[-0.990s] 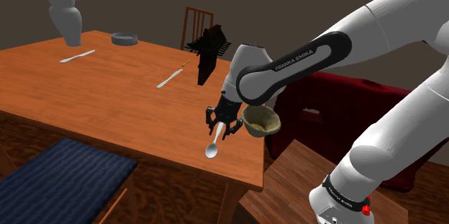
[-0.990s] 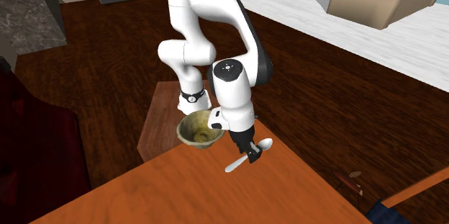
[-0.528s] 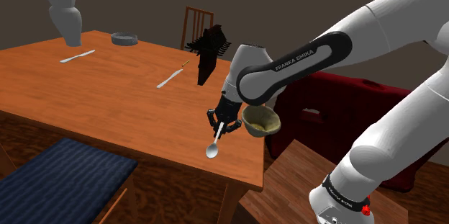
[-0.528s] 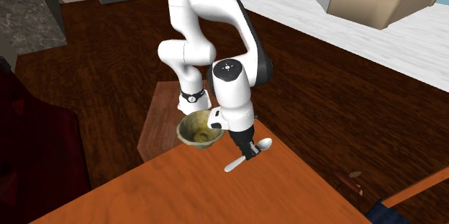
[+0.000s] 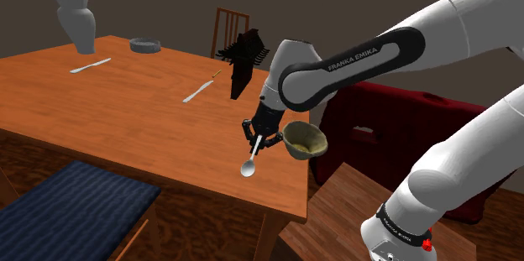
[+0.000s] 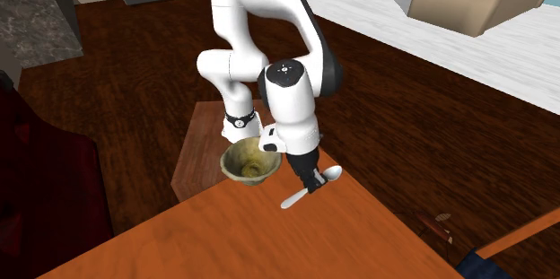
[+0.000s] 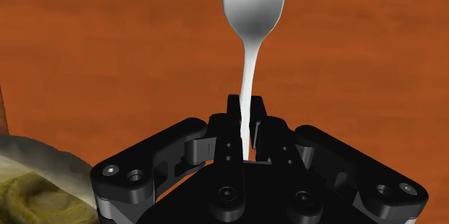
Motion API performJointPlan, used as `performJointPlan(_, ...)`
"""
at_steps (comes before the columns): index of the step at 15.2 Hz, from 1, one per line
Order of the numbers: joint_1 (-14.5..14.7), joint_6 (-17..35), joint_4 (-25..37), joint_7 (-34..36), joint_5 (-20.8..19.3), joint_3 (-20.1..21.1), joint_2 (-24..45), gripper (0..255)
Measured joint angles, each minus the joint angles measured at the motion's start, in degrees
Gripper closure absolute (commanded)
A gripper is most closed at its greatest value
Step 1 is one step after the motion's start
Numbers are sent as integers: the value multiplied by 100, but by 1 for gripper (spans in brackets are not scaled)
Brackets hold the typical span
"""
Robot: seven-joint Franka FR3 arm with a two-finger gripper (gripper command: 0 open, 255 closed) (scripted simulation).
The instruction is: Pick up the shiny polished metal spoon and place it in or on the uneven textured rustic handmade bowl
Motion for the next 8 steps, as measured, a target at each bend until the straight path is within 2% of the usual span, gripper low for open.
performJointPlan(8, -6, -710, 310, 36, -11, -150, -411, 255)
